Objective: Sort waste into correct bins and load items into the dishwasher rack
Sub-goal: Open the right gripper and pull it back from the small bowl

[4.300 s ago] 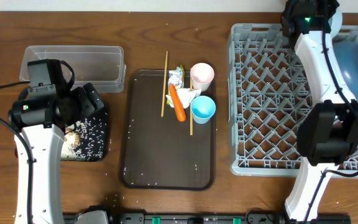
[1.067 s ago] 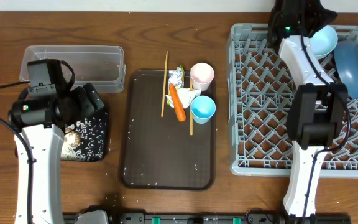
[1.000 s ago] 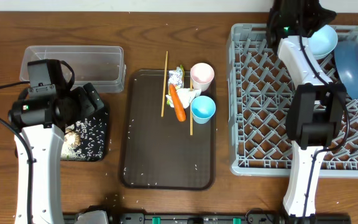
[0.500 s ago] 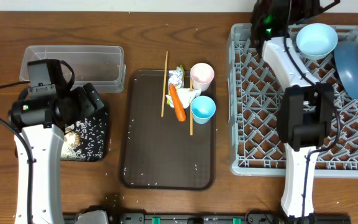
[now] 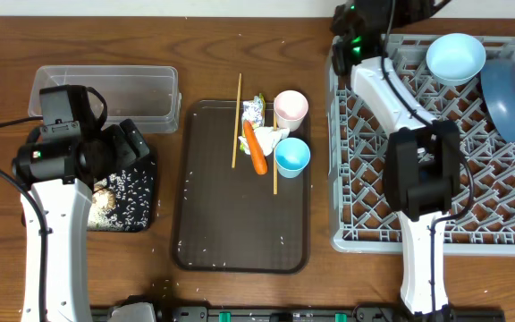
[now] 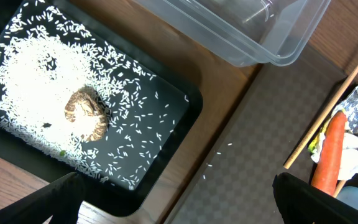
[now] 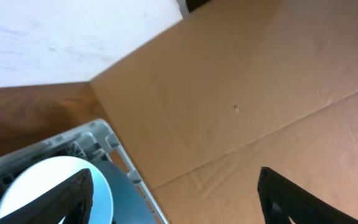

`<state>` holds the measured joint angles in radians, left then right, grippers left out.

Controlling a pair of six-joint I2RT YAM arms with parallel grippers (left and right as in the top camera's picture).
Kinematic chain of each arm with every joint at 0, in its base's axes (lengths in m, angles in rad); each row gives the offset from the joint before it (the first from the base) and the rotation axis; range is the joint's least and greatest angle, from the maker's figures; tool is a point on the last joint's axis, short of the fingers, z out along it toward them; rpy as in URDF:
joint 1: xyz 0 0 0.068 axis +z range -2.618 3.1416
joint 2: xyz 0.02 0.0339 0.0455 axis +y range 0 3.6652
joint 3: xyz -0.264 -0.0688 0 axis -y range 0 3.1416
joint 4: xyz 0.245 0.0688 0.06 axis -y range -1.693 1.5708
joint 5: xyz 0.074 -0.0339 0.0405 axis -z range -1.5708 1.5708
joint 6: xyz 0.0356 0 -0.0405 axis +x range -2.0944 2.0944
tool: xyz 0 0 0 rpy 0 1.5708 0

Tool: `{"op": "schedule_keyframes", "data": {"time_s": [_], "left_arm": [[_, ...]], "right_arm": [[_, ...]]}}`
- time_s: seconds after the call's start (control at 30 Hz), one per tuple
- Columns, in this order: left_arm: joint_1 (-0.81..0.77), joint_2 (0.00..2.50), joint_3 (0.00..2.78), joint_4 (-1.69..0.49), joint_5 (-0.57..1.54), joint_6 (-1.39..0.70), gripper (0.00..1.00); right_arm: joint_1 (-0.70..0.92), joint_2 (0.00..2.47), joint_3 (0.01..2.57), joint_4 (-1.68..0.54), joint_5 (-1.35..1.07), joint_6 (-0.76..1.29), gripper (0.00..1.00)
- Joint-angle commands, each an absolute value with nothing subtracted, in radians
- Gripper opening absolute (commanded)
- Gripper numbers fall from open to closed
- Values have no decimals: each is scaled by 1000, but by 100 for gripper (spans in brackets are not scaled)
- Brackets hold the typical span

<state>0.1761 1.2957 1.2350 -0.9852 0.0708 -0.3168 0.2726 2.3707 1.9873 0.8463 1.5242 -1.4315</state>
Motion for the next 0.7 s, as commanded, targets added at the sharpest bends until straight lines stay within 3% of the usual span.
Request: {"op": "schedule_keyframes", "data": {"time_s": [0.0,0.23,0.37,0.5,0.6,0.67], "left_arm": [[180,1287,1248,-987,59,-308,98],[180,1287,1248,-987,58,-308,98],[180,1287,1248,-987,58,-308,98],[180,1287,1248,-987,58,-308,98],[180,1287,1248,-987,59,-308,98],[180,1287,1248,-987,58,-308,98]], "right_arm": [[286,2357,1994,873,1496,-1463,80],[300,2331,1994,863,1456,-1444,82],[318,2303,1994,696,1400,-1394,85],[346,2234,1994,207,1274,-1088,86],[361,2144,2006,-268,1020,-739,84],[357,2091,2028,-461,856,-591,81]]}}
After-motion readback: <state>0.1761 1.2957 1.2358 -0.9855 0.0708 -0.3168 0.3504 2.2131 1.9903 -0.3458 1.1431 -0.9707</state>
